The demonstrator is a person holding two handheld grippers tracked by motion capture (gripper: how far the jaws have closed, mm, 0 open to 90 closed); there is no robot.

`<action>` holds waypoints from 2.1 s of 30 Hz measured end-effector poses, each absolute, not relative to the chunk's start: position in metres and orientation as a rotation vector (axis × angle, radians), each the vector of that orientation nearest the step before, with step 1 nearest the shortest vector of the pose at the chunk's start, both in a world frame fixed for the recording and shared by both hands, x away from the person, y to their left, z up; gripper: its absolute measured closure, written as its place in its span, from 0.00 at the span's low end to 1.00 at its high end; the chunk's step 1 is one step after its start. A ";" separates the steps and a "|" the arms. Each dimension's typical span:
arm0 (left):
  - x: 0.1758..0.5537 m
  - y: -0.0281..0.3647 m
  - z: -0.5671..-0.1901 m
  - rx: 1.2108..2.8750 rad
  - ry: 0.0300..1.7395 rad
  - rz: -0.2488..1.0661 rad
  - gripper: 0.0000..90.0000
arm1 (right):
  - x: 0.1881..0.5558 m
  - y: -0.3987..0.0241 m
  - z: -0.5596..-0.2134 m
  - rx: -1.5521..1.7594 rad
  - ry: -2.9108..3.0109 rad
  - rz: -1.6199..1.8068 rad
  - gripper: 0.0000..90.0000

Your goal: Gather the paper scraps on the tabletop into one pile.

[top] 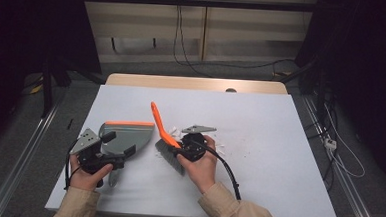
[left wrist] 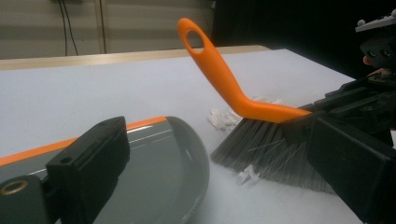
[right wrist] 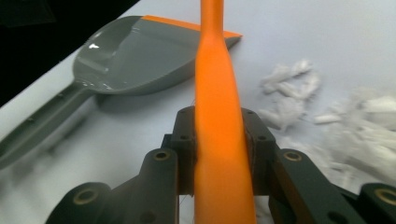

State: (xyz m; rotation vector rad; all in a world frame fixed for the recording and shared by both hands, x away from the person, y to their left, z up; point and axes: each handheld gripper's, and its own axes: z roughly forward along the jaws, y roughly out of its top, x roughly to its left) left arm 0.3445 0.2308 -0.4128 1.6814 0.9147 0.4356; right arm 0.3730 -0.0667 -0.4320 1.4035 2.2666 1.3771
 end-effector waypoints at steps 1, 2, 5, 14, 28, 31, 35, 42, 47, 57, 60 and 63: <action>0.345 0.231 -0.413 1.684 0.914 0.436 0.06 | 0.373 -0.070 -0.432 1.408 2.263 1.374 0.79; 0.345 0.230 -0.413 1.684 0.914 0.434 0.06 | 0.373 -0.073 -0.433 1.420 2.259 1.377 0.80; 0.345 0.229 -0.413 1.682 0.910 0.435 0.06 | 0.375 -0.085 -0.433 1.440 2.235 1.369 0.79; 0.346 0.227 -0.413 1.684 0.908 0.432 0.06 | 0.374 -0.110 -0.431 1.485 2.184 1.342 0.80; 0.347 0.231 -0.411 1.664 0.914 0.437 0.07 | 0.374 -0.081 -0.416 1.421 2.173 1.466 0.79; 0.347 0.231 -0.411 1.668 0.912 0.437 0.06 | 0.370 -0.067 -0.418 1.406 2.219 1.475 0.79; 0.346 0.231 -0.410 1.666 0.910 0.437 0.06 | 0.364 -0.055 -0.427 1.400 2.295 1.481 0.79; 0.346 0.230 -0.411 1.668 0.907 0.436 0.07 | 0.370 -0.061 -0.434 1.437 2.318 1.435 0.79; 0.346 0.229 -0.411 1.677 0.906 0.437 0.07 | 0.375 -0.079 -0.432 1.474 2.262 1.383 0.79; 0.347 0.227 -0.412 1.674 0.906 0.433 0.06 | 0.373 -0.107 -0.429 1.481 2.170 1.312 0.80; 0.348 0.226 -0.412 1.677 0.905 0.429 0.06 | 0.371 -0.112 -0.424 1.459 2.130 1.327 0.80; 0.348 0.226 -0.412 1.678 0.905 0.429 0.06 | 0.370 -0.110 -0.417 1.458 2.107 1.383 0.79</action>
